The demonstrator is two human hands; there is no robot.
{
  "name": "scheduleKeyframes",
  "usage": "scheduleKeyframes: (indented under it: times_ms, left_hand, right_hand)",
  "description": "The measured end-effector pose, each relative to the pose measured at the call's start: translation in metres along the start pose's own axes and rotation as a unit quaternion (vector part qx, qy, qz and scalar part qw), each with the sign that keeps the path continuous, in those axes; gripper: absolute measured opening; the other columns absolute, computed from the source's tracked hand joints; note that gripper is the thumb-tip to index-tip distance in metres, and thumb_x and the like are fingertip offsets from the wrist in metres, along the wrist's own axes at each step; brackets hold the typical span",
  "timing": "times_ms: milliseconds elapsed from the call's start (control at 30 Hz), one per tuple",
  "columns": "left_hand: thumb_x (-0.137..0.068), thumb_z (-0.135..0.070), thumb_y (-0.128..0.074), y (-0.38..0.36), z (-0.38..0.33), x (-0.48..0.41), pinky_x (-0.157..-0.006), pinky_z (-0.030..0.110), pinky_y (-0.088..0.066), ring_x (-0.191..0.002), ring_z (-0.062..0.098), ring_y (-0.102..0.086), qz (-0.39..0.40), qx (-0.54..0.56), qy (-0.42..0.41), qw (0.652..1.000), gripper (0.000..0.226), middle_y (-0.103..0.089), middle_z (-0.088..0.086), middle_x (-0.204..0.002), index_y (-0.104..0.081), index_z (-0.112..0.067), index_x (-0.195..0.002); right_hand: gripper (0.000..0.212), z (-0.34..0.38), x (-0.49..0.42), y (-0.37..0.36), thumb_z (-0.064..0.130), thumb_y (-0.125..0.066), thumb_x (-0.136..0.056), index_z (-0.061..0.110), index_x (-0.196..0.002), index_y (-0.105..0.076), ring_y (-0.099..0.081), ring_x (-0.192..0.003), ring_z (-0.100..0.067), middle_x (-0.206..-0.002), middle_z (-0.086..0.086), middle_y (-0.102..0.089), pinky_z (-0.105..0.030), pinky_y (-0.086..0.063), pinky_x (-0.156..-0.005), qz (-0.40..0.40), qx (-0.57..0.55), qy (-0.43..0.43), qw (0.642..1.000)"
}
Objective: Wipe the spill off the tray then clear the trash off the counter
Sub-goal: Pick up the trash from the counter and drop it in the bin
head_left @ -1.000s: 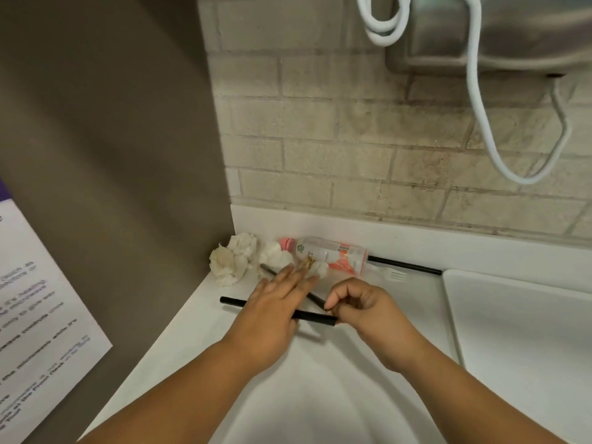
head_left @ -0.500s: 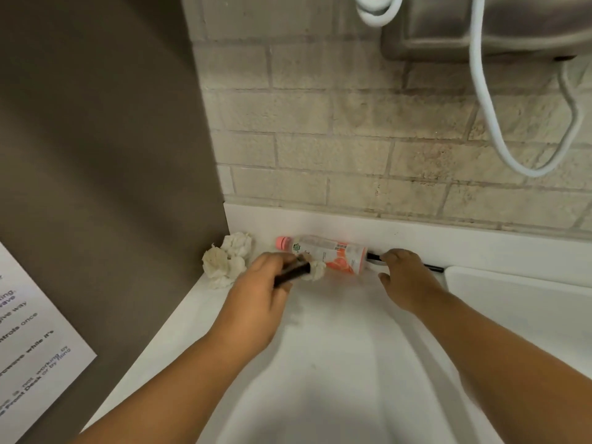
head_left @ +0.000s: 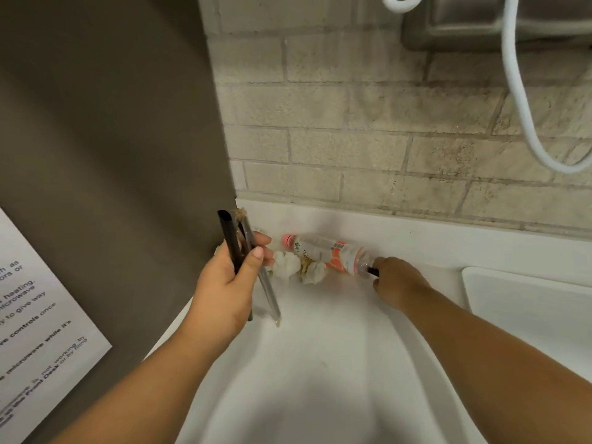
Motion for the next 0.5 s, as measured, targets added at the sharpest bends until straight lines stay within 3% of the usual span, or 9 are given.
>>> scheduleKeyframes:
  times_ms: [133,200,300,500]
  left_hand:
    - [-0.098,-0.018,-0.046,0.005,-0.001,0.008,-0.094,0.035,-0.048,-0.096,0.016,-0.066,-0.008,0.025,0.009,1.0,0.018,-0.069,-0.003,-0.09,-0.061,-0.026,-0.104]
    - [-0.098,-0.017,-0.045,0.008,-0.007,0.014,-0.091,0.03,-0.046,-0.093,0.014,-0.066,-0.008,0.032,0.004,0.999,0.018,-0.069,-0.003,-0.088,-0.061,-0.024,-0.103]
    - [-0.098,-0.014,-0.044,0.013,-0.017,0.024,-0.084,0.024,-0.044,-0.091,0.013,-0.067,-0.005,0.045,-0.006,0.999,0.017,-0.068,-0.003,-0.086,-0.059,-0.021,-0.104]
    - [-0.099,-0.009,-0.041,0.029,-0.037,0.058,-0.09,0.029,-0.049,-0.087,0.017,-0.066,0.001,0.064,-0.002,0.998,0.02,-0.063,0.0,-0.08,-0.056,-0.017,-0.108]
  right_hand:
    - [0.027,0.005,0.012,0.0,0.015,-0.048,-0.092,0.006,-0.117,-0.052,-0.056,-0.095,-0.027,-0.111,-0.012,-0.059,-0.025,-0.038,-0.062,0.04,-0.033,-0.014,0.999]
    - [0.025,0.004,0.02,0.001,0.011,-0.046,-0.092,0.005,-0.116,-0.049,-0.051,-0.082,-0.024,-0.092,-0.007,-0.054,-0.023,-0.031,-0.05,0.056,-0.063,-0.033,0.996]
    - [0.025,-0.002,0.037,0.007,0.005,-0.043,-0.091,0.004,-0.115,-0.044,-0.045,-0.067,-0.017,-0.075,-0.001,-0.041,-0.024,-0.029,-0.049,0.063,-0.129,-0.07,0.987]
    - [0.015,-0.009,0.092,0.024,0.014,-0.042,-0.094,0.009,-0.105,-0.051,-0.048,-0.068,-0.021,-0.082,-0.008,-0.052,-0.028,-0.035,-0.057,0.045,-0.288,-0.073,0.954]
Point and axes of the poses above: each hand's wrist, its own x-axis away from the middle knuckle, its own y-axis out of the back of the hand, z = x × y, the point moved 5 cm from there along -x, towards the middle knuckle
